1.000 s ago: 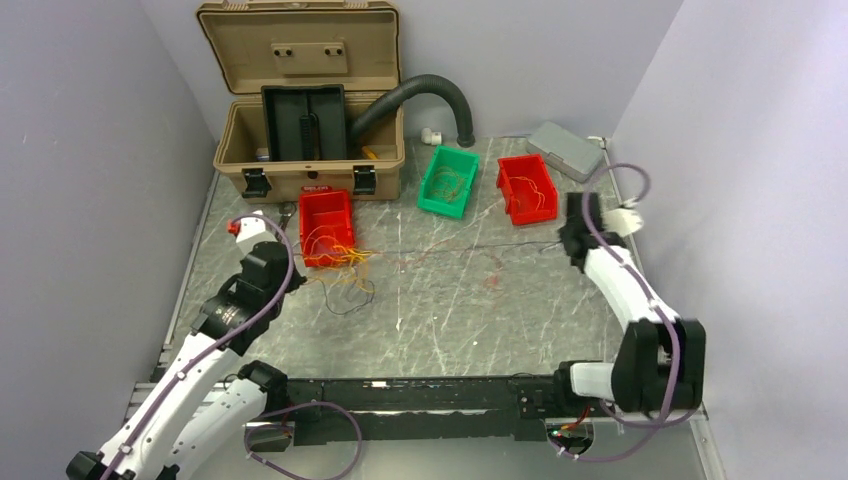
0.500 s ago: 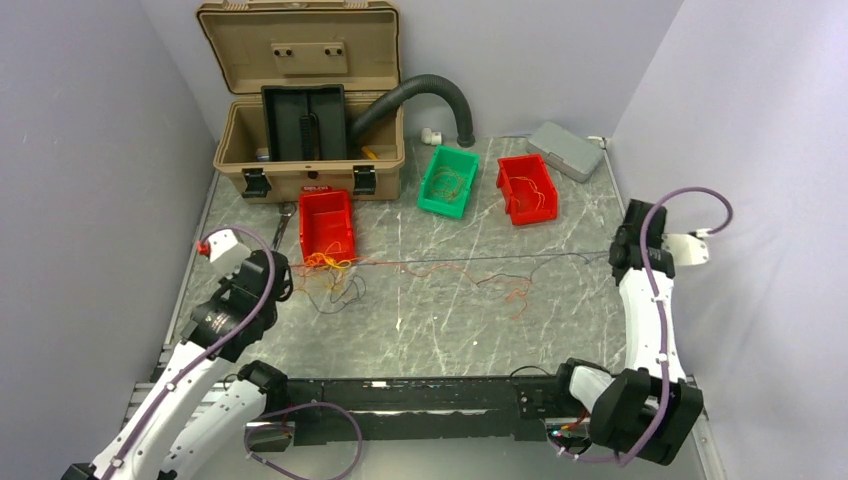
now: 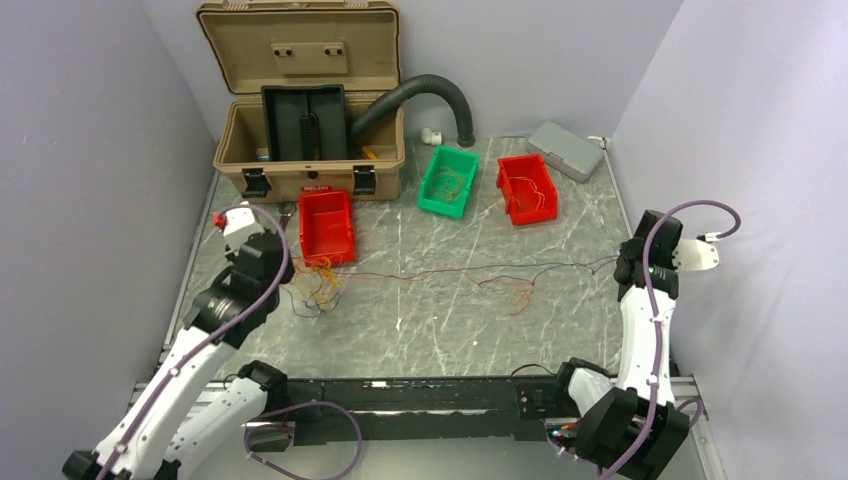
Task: Untangle the cables
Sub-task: Untie the cable.
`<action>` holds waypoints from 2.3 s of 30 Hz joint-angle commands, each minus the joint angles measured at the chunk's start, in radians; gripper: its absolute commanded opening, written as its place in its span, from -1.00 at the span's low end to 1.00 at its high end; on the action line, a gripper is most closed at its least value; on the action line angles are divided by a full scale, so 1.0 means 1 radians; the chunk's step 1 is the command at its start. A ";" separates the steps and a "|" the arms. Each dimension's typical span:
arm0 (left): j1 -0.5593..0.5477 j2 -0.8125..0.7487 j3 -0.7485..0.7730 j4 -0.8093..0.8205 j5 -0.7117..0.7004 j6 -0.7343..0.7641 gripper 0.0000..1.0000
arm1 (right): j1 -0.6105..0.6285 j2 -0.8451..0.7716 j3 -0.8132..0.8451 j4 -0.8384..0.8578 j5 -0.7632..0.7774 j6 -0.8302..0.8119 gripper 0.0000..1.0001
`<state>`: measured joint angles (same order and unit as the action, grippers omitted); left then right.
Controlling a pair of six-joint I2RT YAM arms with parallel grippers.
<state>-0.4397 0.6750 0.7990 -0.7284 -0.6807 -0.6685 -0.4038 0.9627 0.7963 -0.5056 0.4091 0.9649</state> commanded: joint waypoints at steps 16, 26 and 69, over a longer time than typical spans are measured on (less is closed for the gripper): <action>-0.174 0.324 0.073 0.665 0.895 0.373 0.99 | 0.680 0.123 0.587 0.059 -0.130 -0.321 -1.00; -0.259 0.678 0.337 0.868 0.918 0.391 0.99 | 0.769 0.212 0.916 0.080 -0.384 -0.258 -1.00; -0.109 0.346 -0.195 0.556 0.560 0.203 -0.55 | 0.773 0.127 0.977 -0.066 0.321 -0.494 -1.00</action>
<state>-0.5491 1.1152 0.5968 -0.1047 -0.1520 -0.5381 0.3710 1.1282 1.9121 -0.5362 0.7094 0.4519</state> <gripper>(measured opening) 0.217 0.018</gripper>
